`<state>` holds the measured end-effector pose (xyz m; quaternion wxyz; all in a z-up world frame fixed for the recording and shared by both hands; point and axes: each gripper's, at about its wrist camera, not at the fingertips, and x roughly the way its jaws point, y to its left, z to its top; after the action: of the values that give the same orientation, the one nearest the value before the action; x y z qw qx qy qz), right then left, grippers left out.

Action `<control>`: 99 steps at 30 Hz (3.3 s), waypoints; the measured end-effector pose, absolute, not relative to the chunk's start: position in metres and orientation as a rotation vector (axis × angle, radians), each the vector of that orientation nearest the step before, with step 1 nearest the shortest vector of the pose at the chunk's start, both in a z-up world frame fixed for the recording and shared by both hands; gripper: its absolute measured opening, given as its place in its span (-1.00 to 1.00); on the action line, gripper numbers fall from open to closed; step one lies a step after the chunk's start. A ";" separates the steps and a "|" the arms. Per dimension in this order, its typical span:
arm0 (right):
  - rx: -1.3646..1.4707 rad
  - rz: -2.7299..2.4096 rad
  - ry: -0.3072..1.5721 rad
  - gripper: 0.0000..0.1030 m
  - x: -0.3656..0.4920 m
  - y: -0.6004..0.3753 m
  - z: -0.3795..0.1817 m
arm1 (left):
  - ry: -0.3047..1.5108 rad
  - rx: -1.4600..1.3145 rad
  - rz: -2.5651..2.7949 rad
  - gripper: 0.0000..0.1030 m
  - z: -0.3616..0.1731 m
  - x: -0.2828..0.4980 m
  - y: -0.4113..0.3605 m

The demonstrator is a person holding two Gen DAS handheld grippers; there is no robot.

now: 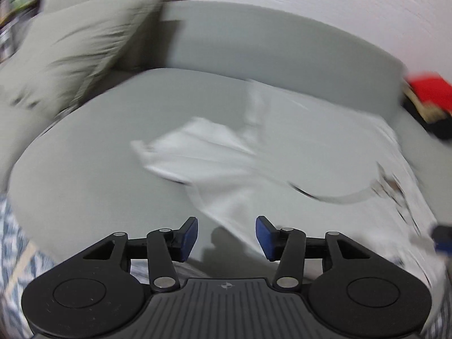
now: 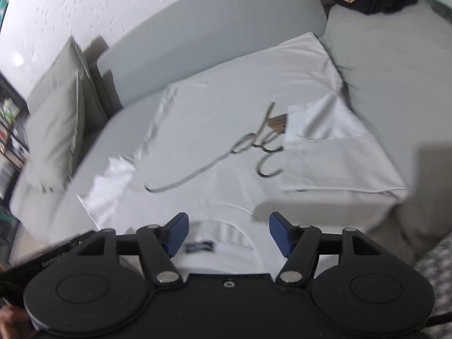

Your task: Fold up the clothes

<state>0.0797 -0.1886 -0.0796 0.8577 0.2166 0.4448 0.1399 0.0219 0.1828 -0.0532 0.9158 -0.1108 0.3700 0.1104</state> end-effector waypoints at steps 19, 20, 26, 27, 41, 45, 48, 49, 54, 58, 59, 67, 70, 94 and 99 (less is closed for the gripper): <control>0.587 0.249 1.000 0.34 0.090 -0.174 -0.092 | 0.735 -0.715 0.278 -0.05 -0.093 0.100 0.319; 0.586 0.246 1.002 0.34 0.090 -0.174 -0.093 | 0.742 -0.702 0.276 -0.11 -0.094 0.104 0.319; 0.590 0.225 1.010 0.36 0.090 -0.177 -0.096 | 0.778 -0.640 0.277 -0.99 -0.096 0.111 0.314; 0.593 0.223 1.011 0.36 0.089 -0.178 -0.097 | 0.784 -0.630 0.277 -0.99 -0.096 0.112 0.314; 0.678 0.215 0.992 0.38 0.083 -0.205 -0.103 | 0.610 -0.266 0.231 -1.00 -0.019 0.108 0.223; 0.715 0.211 0.986 0.38 0.081 -0.217 -0.107 | 0.531 -0.077 0.116 -1.00 0.003 0.093 0.147; 0.739 0.205 0.974 0.39 0.078 -0.226 -0.108 | 0.549 0.038 0.015 -0.99 -0.011 0.079 0.090; 0.748 0.201 0.971 0.39 0.077 -0.229 -0.108 | 0.584 0.065 -0.020 -0.97 -0.020 0.076 0.074; 0.787 0.183 0.955 0.44 0.074 -0.247 -0.109 | 0.823 0.170 -0.151 -0.66 -0.074 0.051 0.033; 0.808 0.183 0.932 0.47 0.071 -0.257 -0.107 | 0.823 0.121 -0.133 -0.33 -0.067 0.028 0.056; 0.813 0.185 0.929 0.47 0.071 -0.259 -0.107 | 0.814 0.077 -0.105 -0.33 -0.061 0.026 0.070; 0.827 0.194 0.925 0.47 0.071 -0.259 -0.110 | 0.874 -0.384 0.161 -0.17 -0.056 0.049 0.192; 0.823 0.192 0.929 0.47 0.070 -0.258 -0.110 | 0.923 -0.539 0.125 -0.17 -0.071 0.063 0.213; 0.746 0.066 0.841 0.50 0.074 -0.286 -0.099 | 0.783 -0.190 0.235 -0.53 -0.050 0.062 0.163; 0.751 -0.080 0.823 0.02 0.096 -0.313 -0.114 | 0.778 -0.053 0.179 -0.44 -0.053 0.095 0.136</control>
<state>0.0964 -0.3130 -0.1142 0.8481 0.3562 0.3904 -0.0378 0.0954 0.1359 -0.0526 0.9211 -0.0260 0.3785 0.0872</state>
